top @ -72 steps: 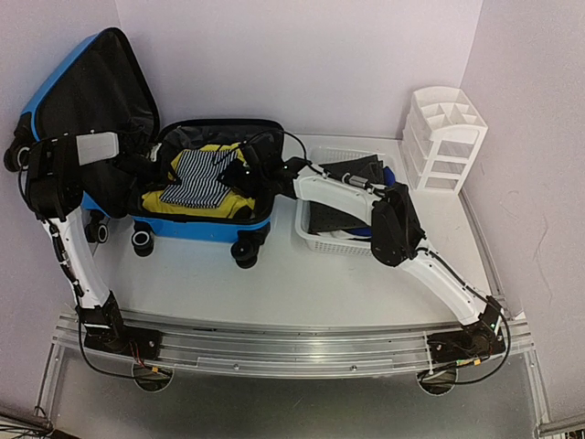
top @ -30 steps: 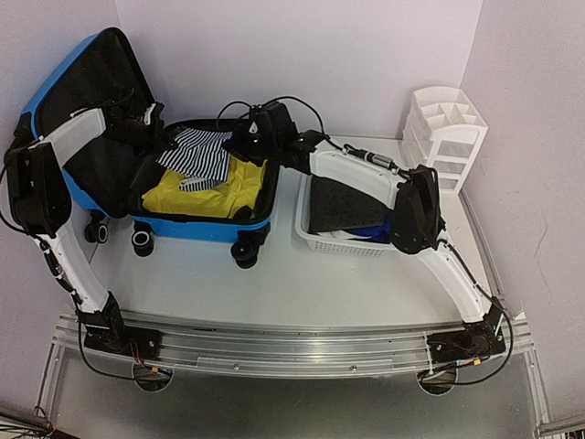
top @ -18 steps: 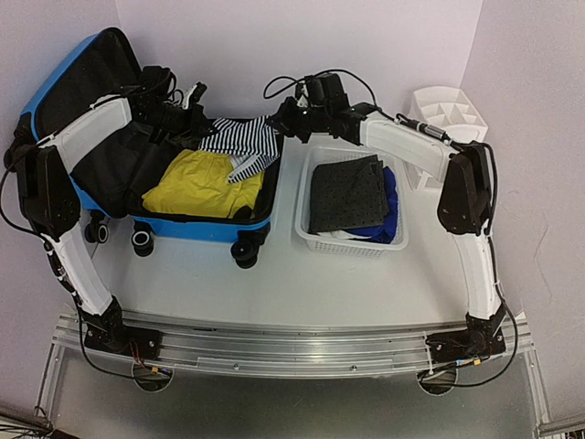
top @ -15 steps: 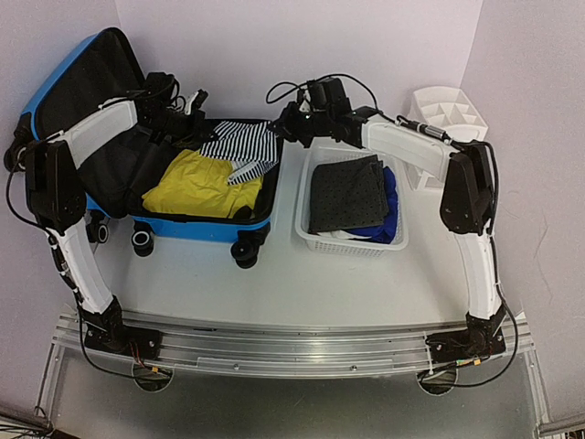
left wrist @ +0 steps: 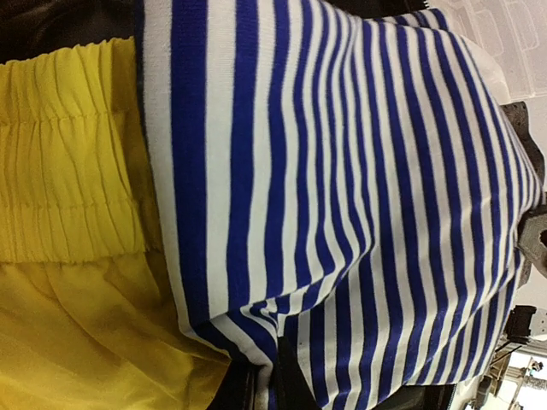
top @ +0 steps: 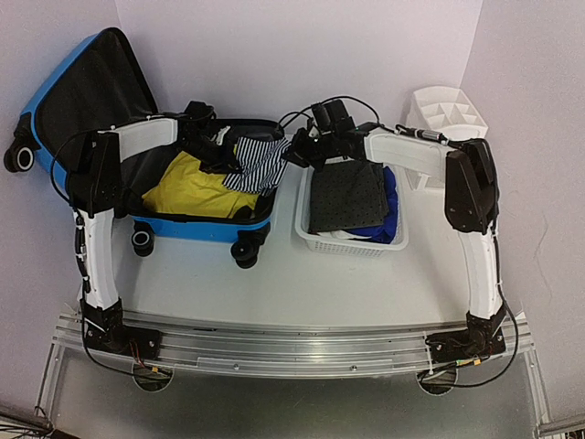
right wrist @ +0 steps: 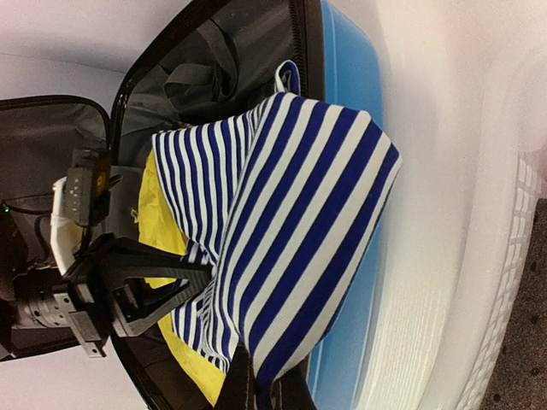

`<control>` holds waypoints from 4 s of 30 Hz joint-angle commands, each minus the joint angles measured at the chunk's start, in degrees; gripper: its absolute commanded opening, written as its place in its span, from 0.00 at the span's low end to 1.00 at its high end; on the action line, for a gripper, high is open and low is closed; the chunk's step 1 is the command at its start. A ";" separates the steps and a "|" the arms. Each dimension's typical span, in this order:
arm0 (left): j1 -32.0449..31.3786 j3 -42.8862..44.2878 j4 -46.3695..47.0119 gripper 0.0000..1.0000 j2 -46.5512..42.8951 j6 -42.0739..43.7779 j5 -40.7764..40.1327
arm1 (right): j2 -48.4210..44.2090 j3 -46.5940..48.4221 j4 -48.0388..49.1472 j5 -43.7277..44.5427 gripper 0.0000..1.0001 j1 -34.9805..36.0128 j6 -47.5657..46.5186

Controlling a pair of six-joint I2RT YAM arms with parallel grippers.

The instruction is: Open, take out, and arrange the luggage

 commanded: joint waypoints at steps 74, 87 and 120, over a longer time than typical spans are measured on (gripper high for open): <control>-26.04 14.71 5.87 0.10 12.37 -7.02 -6.73 | -35.65 -35.35 -36.50 -1.88 0.11 -10.77 -8.37; -26.07 14.46 6.46 0.12 12.57 -7.18 -7.16 | -43.99 -39.25 -39.78 -2.76 0.00 -11.74 -7.93; -26.86 32.22 -9.95 0.59 8.83 10.71 -18.68 | -33.67 -12.68 -51.97 -2.93 0.21 -17.65 -21.98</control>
